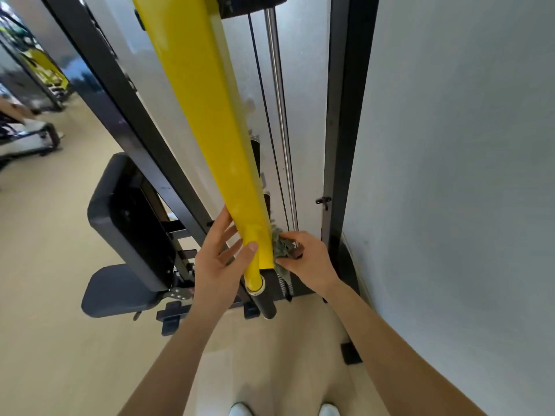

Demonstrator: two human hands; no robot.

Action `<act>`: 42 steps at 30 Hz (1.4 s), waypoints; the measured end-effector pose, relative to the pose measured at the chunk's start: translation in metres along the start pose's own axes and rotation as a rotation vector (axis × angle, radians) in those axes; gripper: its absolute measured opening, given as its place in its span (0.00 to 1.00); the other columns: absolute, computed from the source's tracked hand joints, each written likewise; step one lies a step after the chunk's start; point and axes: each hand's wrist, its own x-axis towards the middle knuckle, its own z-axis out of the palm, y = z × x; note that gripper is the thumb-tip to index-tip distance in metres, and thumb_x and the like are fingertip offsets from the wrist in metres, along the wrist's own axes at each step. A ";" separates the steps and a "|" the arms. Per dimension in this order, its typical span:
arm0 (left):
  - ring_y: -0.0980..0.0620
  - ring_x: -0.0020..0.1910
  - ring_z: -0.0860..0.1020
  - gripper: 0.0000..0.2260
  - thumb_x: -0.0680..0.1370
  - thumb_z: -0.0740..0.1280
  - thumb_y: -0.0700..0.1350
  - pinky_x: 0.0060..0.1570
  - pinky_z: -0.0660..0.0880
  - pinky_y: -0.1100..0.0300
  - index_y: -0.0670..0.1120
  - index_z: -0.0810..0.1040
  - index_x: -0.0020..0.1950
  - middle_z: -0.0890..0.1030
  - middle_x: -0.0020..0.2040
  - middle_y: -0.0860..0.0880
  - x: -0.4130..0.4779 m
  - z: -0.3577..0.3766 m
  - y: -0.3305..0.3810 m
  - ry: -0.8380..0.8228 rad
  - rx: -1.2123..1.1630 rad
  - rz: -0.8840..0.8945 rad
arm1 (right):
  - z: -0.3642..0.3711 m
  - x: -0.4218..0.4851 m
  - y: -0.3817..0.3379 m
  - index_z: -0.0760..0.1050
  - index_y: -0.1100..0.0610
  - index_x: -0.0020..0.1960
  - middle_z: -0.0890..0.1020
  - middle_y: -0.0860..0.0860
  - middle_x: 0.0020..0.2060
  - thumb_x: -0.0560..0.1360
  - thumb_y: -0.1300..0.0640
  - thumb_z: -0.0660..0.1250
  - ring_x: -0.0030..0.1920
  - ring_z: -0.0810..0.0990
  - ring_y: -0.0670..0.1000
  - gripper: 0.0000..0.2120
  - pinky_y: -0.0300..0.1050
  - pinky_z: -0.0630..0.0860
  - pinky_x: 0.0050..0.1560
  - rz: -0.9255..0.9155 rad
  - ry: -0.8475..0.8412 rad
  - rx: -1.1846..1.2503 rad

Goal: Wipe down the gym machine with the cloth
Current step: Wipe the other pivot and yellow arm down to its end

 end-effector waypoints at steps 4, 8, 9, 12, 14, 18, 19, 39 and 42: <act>0.43 0.71 0.74 0.29 0.80 0.71 0.48 0.64 0.76 0.37 0.48 0.66 0.79 0.76 0.72 0.50 -0.001 -0.001 -0.001 -0.008 -0.002 0.013 | -0.003 -0.004 -0.017 0.77 0.43 0.59 0.76 0.36 0.50 0.71 0.59 0.79 0.52 0.78 0.42 0.22 0.39 0.74 0.62 -0.089 0.117 0.109; 0.43 0.71 0.74 0.30 0.78 0.70 0.51 0.64 0.76 0.39 0.48 0.65 0.79 0.75 0.72 0.49 -0.005 0.000 -0.002 -0.007 -0.020 0.018 | -0.005 -0.010 -0.034 0.78 0.50 0.64 0.78 0.48 0.58 0.71 0.65 0.77 0.57 0.79 0.43 0.24 0.35 0.79 0.54 -0.222 0.186 0.284; 0.44 0.71 0.74 0.30 0.79 0.70 0.50 0.64 0.77 0.42 0.48 0.65 0.79 0.75 0.73 0.49 -0.006 0.001 -0.002 -0.009 -0.022 0.020 | -0.005 -0.012 -0.037 0.77 0.53 0.66 0.77 0.50 0.60 0.71 0.67 0.76 0.59 0.78 0.45 0.25 0.34 0.79 0.53 -0.253 0.180 0.311; 0.50 0.71 0.75 0.28 0.80 0.69 0.48 0.60 0.79 0.59 0.49 0.65 0.79 0.76 0.72 0.53 -0.008 0.002 -0.001 0.006 -0.017 -0.001 | 0.002 -0.014 -0.028 0.75 0.54 0.68 0.75 0.53 0.61 0.71 0.68 0.75 0.60 0.77 0.45 0.27 0.37 0.80 0.54 -0.277 0.165 0.282; 0.52 0.70 0.75 0.28 0.79 0.68 0.47 0.59 0.78 0.64 0.49 0.66 0.79 0.76 0.72 0.53 -0.009 0.003 0.000 0.019 -0.021 -0.001 | 0.013 -0.014 -0.016 0.75 0.53 0.66 0.76 0.51 0.58 0.70 0.62 0.79 0.57 0.78 0.46 0.27 0.45 0.80 0.57 -0.229 0.207 0.164; 0.52 0.68 0.77 0.27 0.78 0.67 0.47 0.55 0.79 0.64 0.49 0.67 0.78 0.78 0.70 0.54 -0.011 0.003 -0.002 0.041 -0.037 -0.004 | 0.037 -0.014 0.003 0.76 0.52 0.63 0.79 0.48 0.55 0.67 0.49 0.81 0.53 0.79 0.47 0.28 0.45 0.80 0.55 -0.103 0.254 0.007; 0.52 0.68 0.77 0.27 0.78 0.67 0.47 0.54 0.79 0.65 0.49 0.68 0.77 0.78 0.70 0.55 -0.012 0.003 -0.002 0.049 -0.041 -0.013 | 0.040 -0.016 0.007 0.76 0.52 0.64 0.79 0.48 0.55 0.67 0.47 0.81 0.53 0.80 0.47 0.28 0.45 0.80 0.54 -0.082 0.261 -0.021; 0.50 0.69 0.77 0.27 0.78 0.68 0.47 0.57 0.81 0.57 0.49 0.69 0.77 0.77 0.71 0.50 -0.018 -0.001 0.000 0.047 -0.074 -0.056 | 0.038 -0.006 0.004 0.77 0.55 0.61 0.81 0.49 0.54 0.68 0.56 0.81 0.53 0.80 0.44 0.24 0.36 0.79 0.53 -0.231 0.272 0.179; 0.51 0.68 0.77 0.27 0.78 0.68 0.48 0.60 0.80 0.50 0.50 0.69 0.77 0.78 0.70 0.52 -0.019 -0.003 -0.002 0.064 -0.041 -0.074 | 0.046 -0.009 0.019 0.77 0.54 0.62 0.81 0.48 0.54 0.69 0.56 0.81 0.53 0.80 0.45 0.24 0.35 0.78 0.55 -0.150 0.215 0.163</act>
